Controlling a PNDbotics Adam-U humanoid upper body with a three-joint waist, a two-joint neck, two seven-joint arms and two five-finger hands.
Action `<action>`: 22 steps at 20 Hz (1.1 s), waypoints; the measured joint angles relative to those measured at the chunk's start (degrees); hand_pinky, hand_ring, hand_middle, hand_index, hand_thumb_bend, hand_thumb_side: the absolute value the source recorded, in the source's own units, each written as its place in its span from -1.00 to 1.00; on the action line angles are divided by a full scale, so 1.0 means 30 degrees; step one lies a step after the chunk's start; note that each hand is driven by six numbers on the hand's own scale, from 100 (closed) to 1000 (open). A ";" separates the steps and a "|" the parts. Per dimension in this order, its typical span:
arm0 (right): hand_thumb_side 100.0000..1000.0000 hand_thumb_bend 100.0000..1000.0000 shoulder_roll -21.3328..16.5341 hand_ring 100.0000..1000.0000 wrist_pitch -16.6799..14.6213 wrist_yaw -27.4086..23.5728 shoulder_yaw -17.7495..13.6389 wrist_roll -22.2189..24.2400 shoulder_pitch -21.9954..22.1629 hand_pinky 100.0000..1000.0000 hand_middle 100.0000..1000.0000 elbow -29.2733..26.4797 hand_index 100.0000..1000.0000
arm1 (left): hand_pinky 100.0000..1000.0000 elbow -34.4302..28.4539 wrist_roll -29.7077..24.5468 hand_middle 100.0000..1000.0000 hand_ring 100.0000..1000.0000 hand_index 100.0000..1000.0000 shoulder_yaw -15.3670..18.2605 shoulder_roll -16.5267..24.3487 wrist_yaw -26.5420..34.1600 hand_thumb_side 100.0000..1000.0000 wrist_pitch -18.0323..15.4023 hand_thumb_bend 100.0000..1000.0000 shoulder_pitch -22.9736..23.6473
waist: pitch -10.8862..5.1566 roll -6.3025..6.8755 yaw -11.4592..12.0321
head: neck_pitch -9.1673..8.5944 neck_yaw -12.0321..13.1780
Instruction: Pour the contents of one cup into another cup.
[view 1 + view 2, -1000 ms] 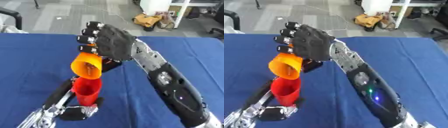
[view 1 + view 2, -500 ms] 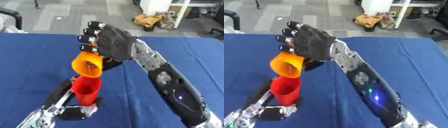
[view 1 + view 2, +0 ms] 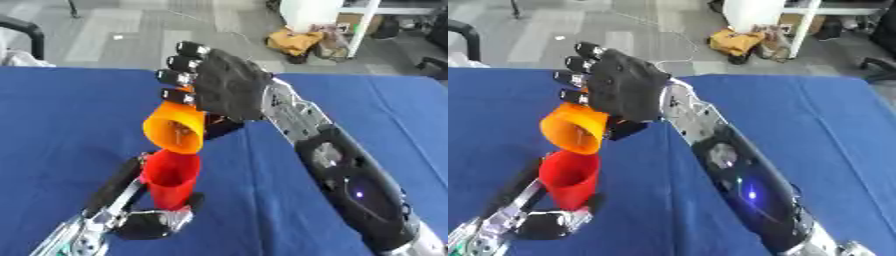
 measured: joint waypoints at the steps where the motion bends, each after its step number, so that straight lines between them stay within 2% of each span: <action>1: 0.03 -1.00 -0.0009 -0.13 0.0035 0.0054 0.0039 -0.0035 -0.0010 -0.14 -0.05 0.0010 0.04 | -0.01 0.0000 -0.0011 -0.35 -0.41 0.07 0.0002 0.0002 0.0023 0.10 0.0013 -1.00 0.0000 | -0.0002 -0.0027 -0.0002 | 0.0000 0.0000; 11: 0.01 -1.00 -0.0190 -0.11 0.0395 0.0812 0.0400 -0.0396 -0.0330 -0.13 -0.04 0.0304 0.04 | -0.01 0.0017 -0.0030 -0.35 -0.41 0.07 0.0095 0.0034 0.0044 0.11 0.0037 -1.00 0.0002 | -0.0052 -0.0304 -0.0039 | 0.0152 0.0031; 22: 0.01 -1.00 -0.0277 -0.11 0.0655 0.1070 0.0455 -0.0656 -0.0447 -0.13 -0.03 0.0312 0.04 | -0.01 0.0111 -0.0023 -0.35 -0.41 0.06 0.0117 0.0039 0.0026 0.11 0.0029 -1.00 0.0007 | -0.0115 -0.0373 -0.0134 | 0.0154 0.0082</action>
